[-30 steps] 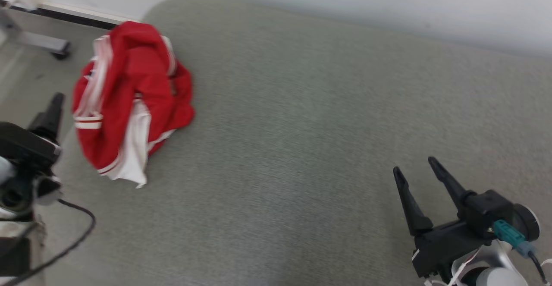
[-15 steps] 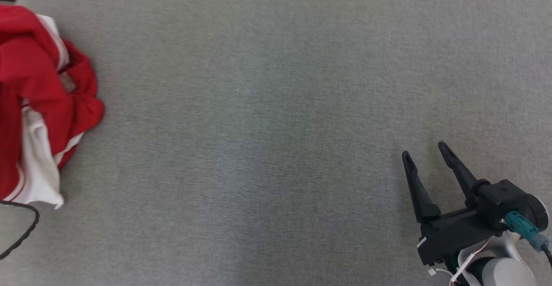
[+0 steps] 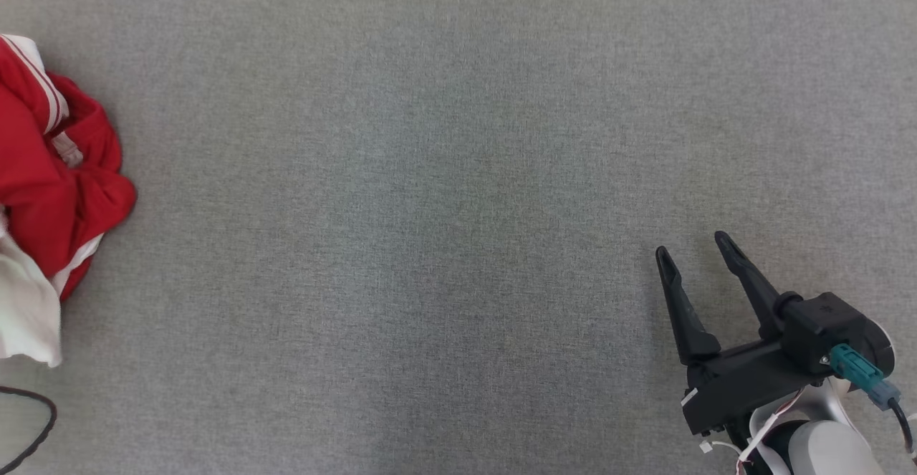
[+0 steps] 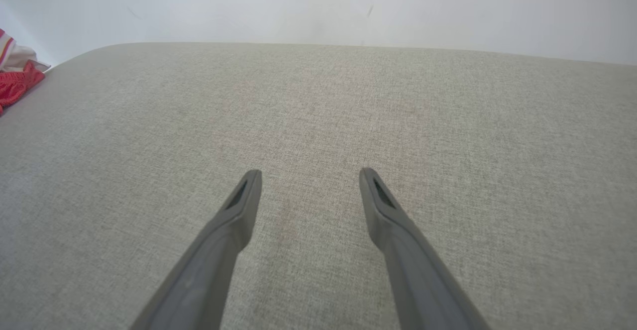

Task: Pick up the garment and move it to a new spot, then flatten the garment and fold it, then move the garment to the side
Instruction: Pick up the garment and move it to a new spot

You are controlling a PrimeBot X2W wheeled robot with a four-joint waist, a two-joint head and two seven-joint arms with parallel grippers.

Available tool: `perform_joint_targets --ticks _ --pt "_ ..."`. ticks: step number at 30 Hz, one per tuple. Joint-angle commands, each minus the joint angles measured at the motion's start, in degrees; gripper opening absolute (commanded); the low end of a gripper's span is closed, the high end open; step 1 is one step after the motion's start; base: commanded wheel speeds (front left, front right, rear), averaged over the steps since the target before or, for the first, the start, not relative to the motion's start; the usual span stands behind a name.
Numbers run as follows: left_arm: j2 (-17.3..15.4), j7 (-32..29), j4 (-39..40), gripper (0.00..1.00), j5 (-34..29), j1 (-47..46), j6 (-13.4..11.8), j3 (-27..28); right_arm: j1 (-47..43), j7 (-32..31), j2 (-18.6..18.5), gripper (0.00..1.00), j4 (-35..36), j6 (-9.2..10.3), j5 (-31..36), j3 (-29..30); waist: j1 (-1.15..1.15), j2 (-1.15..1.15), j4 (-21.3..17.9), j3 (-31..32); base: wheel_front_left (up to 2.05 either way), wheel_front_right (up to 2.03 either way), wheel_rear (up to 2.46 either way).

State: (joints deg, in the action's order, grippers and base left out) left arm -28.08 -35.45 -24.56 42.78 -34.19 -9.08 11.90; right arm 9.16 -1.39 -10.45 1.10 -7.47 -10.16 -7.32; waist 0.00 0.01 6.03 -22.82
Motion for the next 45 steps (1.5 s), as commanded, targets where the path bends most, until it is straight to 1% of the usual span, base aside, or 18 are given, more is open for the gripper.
perform_joint_targets --ticks 1,6,10,13,17,19,21,23,25,29,30,31,33,35,40,45 --pt "-0.52 0.33 0.35 0.00 -0.51 0.69 0.04 0.02 -0.51 0.53 0.35 1.00 -0.13 -0.05 -0.50 0.10 0.00 -0.01 0.10 0.94 0.00 0.00 0.00" --pt "-1.29 0.74 3.10 0.00 0.21 1.14 0.27 0.85 -1.05 1.43 1.36 1.00 -1.58 -0.06 -1.00 -0.17 0.00 -0.01 0.49 3.60 0.00 0.00 0.00" --pt "-1.66 1.18 6.48 0.00 0.67 -0.60 0.61 1.03 -1.43 2.41 2.27 1.00 -3.03 -0.05 -1.48 0.13 0.00 -0.01 0.85 6.45 0.00 0.00 0.00" --pt "-2.00 1.27 8.77 0.00 -0.08 -2.14 1.56 -0.11 -2.02 3.11 3.09 1.00 -4.21 -0.06 -1.69 0.38 0.00 -0.01 0.69 9.09 0.00 0.00 0.00" --pt "-2.59 0.76 12.68 0.00 -0.92 -7.95 3.13 -3.06 -3.52 4.20 4.49 1.00 -5.61 -0.06 -1.68 1.64 0.00 -0.01 -0.32 13.47 0.00 0.00 0.00" --pt "-1.54 1.11 13.80 0.00 -1.07 -10.92 3.81 -4.77 -4.33 4.61 4.96 1.00 -6.11 -0.06 -1.61 2.26 0.00 -0.01 -1.12 15.10 0.00 0.00 0.00" --pt "-0.34 1.61 14.66 0.00 -1.14 -13.73 5.53 -7.02 -5.33 4.97 5.38 1.00 -6.50 -0.05 -1.76 3.01 0.00 -0.01 -2.01 16.62 0.00 0.00 0.00" --pt "2.28 1.74 14.50 0.00 0.40 -16.09 6.62 -8.63 -6.45 5.16 5.76 1.00 -6.97 -0.06 -2.05 3.62 0.00 -0.01 -2.99 18.34 0.00 0.00 0.00" --pt "3.46 2.33 13.57 0.00 0.31 -18.21 7.79 -10.33 -7.54 5.17 6.10 1.00 -7.17 -0.06 -1.95 3.95 0.00 -0.01 -4.36 19.85 0.00 0.00 0.00" --pt "7.51 3.43 11.90 0.00 1.16 -21.01 9.89 -13.67 -9.06 4.62 6.31 1.00 -6.88 -0.05 -1.58 3.92 0.00 -0.01 -8.00 22.25 0.00 0.00 0.00" --pt "8.23 3.65 11.68 0.00 1.33 -21.46 10.36 -14.24 -9.37 4.56 6.33 1.00 -6.70 -0.05 -1.50 3.84 0.00 -0.01 -9.08 22.74 0.00 0.00 0.00" --pt "8.23 3.65 11.68 0.00 1.33 -21.46 10.36 -14.24 -9.37 4.56 6.33 1.00 -6.70 -0.05 -1.50 3.84 0.00 -0.01 -9.08 22.74 0.00 0.00 0.00" --pt "10.16 3.85 11.38 0.00 2.04 -22.44 11.21 -15.46 -9.91 4.03 6.51 1.00 -6.09 -0.06 -1.38 3.98 0.00 -0.01 -10.80 23.17 0.00 0.00 0.00" --pt "12.26 4.27 11.13 0.00 2.57 -22.62 12.08 -16.74 -10.33 3.48 6.60 1.00 -5.51 -0.06 -1.31 3.78 0.00 -0.01 -12.73 23.41 0.00 0.00 0.00" --pt "15.73 3.97 11.18 0.00 3.69 -20.08 14.15 -20.89 -10.48 2.08 6.49 1.00 -4.18 -0.05 -1.11 2.74 0.00 -0.01 -18.07 23.38 0.00 0.00 0.00" --pt "18.27 4.91 10.65 0.00 3.35 -16.50 15.00 -24.41 -10.64 1.04 6.23 1.00 -3.14 -0.05 -1.31 1.74 0.00 -0.01 -23.31 22.74 0.00 0.00 0.00"
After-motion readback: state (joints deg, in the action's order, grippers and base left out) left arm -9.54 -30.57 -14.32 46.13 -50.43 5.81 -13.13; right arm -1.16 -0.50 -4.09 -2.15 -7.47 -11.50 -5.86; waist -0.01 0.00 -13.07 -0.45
